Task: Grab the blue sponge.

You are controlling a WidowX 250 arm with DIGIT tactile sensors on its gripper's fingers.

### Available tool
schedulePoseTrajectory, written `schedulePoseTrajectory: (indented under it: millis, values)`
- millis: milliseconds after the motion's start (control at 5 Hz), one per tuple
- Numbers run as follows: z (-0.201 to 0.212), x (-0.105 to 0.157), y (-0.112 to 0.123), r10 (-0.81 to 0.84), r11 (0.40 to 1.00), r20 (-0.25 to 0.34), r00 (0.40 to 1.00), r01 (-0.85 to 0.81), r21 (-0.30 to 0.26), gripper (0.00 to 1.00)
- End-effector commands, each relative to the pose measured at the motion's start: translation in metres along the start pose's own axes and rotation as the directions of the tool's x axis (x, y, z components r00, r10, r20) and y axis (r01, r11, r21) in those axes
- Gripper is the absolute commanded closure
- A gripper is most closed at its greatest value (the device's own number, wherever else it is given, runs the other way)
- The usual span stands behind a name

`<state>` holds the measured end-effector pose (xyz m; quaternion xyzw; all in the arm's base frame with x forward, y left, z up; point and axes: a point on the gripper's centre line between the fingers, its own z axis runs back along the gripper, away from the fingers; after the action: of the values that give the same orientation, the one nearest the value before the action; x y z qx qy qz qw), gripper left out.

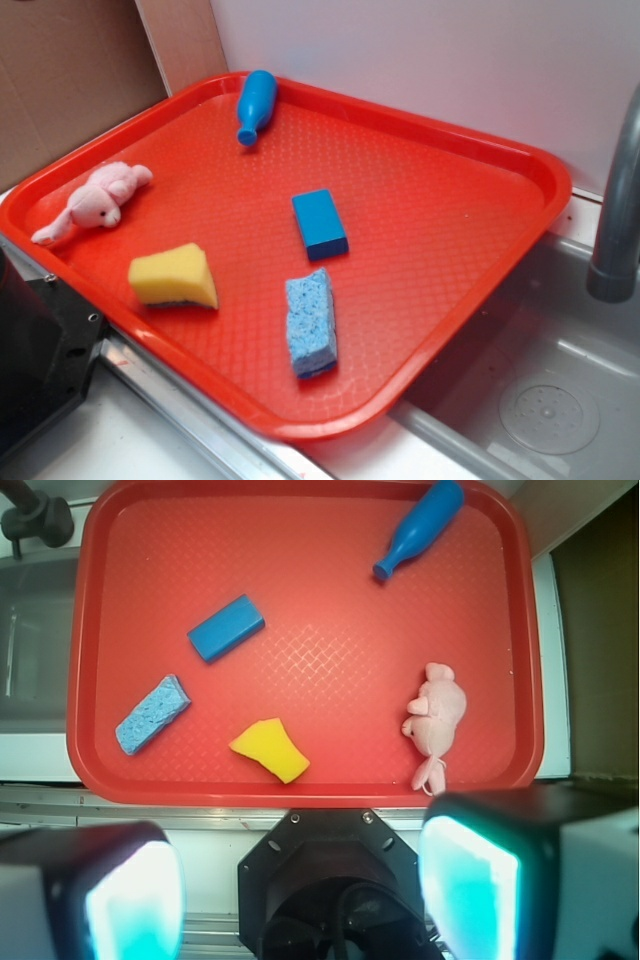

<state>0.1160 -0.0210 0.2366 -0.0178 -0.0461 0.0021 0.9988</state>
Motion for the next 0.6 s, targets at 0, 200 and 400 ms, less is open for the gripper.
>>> schedulePoseTrajectory:
  millis: [0, 200, 400]
  values:
    - [0.0, 0.0, 0.0, 0.0, 1.0, 0.0, 1.0, 0.0, 0.0, 0.0]
    - [-0.005, 0.003, -0.004, 0.19, 0.982, 0.057, 0.98, -0.19, -0.012, 0.0]
    - [-0.017, 0.012, -0.013, 0.349, 0.937, 0.044, 0.936, -0.349, -0.02, 0.0]
